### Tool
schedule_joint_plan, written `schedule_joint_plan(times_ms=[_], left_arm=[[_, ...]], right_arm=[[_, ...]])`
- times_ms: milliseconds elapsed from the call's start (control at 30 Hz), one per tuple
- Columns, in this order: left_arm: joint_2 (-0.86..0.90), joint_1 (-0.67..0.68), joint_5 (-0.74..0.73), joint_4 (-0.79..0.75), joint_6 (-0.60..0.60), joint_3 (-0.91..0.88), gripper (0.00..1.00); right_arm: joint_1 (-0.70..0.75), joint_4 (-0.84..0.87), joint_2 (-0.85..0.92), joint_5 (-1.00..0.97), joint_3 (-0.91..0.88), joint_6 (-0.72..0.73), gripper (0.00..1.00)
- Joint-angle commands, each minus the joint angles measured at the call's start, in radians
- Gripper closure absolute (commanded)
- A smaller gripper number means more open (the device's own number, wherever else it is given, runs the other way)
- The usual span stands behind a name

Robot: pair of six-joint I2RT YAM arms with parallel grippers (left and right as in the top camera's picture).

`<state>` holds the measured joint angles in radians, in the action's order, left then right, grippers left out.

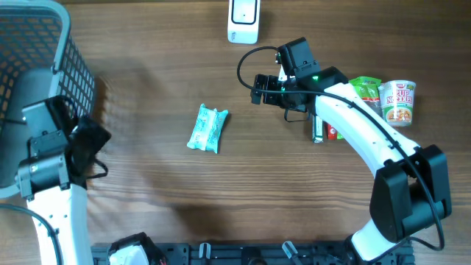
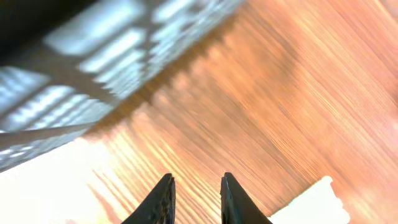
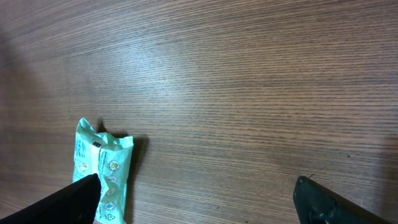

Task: Scan the item barcode
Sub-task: 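Bring both grippers to the wipes pack and grasp it with the right gripper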

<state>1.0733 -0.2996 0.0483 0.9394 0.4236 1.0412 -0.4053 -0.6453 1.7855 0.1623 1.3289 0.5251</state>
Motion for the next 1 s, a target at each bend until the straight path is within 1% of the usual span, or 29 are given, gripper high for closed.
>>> schedule_joint_plan(times_ms=[0, 33, 133, 233, 300, 333, 400, 500, 633, 733, 767, 800, 833, 867, 933, 967], left_arm=[[-0.007, 0.079, -0.038, -0.058, -0.060, 0.047, 0.78], [-0.005, 0.101, -0.037, -0.077, -0.075, 0.047, 0.78], [0.031, 0.170, -0.037, -0.121, -0.104, 0.047, 0.85], [0.106, 0.237, -0.046, -0.153, -0.127, 0.047, 0.86], [0.180, 0.280, -0.078, -0.179, -0.165, 0.047, 0.82], [0.216, 0.296, -0.095, -0.192, -0.184, 0.047, 0.77], [0.300, 0.330, -0.116, -0.222, -0.209, 0.047, 0.75], [0.400, 0.364, -0.117, -0.259, -0.208, 0.047, 0.62], [0.507, 0.387, -0.146, -0.278, -0.208, 0.047, 0.61], [0.568, 0.399, -0.156, -0.280, -0.208, 0.045, 0.69], [0.596, 0.405, -0.157, -0.290, -0.208, 0.045, 0.80], [0.616, 0.410, -0.158, -0.298, -0.208, 0.045, 0.88], [0.635, 0.417, -0.161, -0.304, -0.208, 0.045, 0.94], [0.653, 0.423, -0.166, -0.309, -0.208, 0.045, 0.96], [0.696, 0.443, -0.171, -0.318, -0.208, 0.045, 0.96], [0.708, 0.451, -0.171, -0.320, -0.208, 0.045, 0.96]], right_arm=[[-0.002, 0.007, -0.005, -0.018, -0.010, -0.009, 0.00], [-0.002, 0.008, -0.005, -0.018, -0.010, -0.008, 0.00], [-0.002, 0.016, -0.005, -0.018, -0.010, -0.008, 0.00], [-0.002, 0.019, -0.005, -0.018, -0.010, 0.001, 0.00], [-0.002, 0.009, -0.005, -0.004, -0.010, 0.000, 0.00], [-0.002, 0.001, -0.005, 0.009, -0.010, 0.000, 0.00], [-0.002, -0.015, -0.005, 0.038, -0.010, -0.002, 0.00], [-0.003, -0.039, -0.005, 0.069, -0.010, -0.002, 0.00], [-0.003, -0.076, -0.002, 0.097, -0.014, 0.040, 0.01], [-0.003, -0.062, 0.014, 0.166, -0.032, 0.044, 0.05], [-0.003, -0.042, 0.025, 0.182, -0.049, 0.044, 0.07], [-0.003, -0.023, 0.032, 0.186, -0.066, 0.050, 0.09], [-0.003, -0.005, 0.039, 0.186, -0.082, 0.051, 0.09], [-0.003, 0.006, 0.044, 0.185, -0.092, 0.050, 0.13], [-0.003, 0.010, 0.056, 0.173, -0.099, 0.050, 0.19], [-0.003, 0.010, 0.057, 0.169, -0.099, 0.050, 0.20]])
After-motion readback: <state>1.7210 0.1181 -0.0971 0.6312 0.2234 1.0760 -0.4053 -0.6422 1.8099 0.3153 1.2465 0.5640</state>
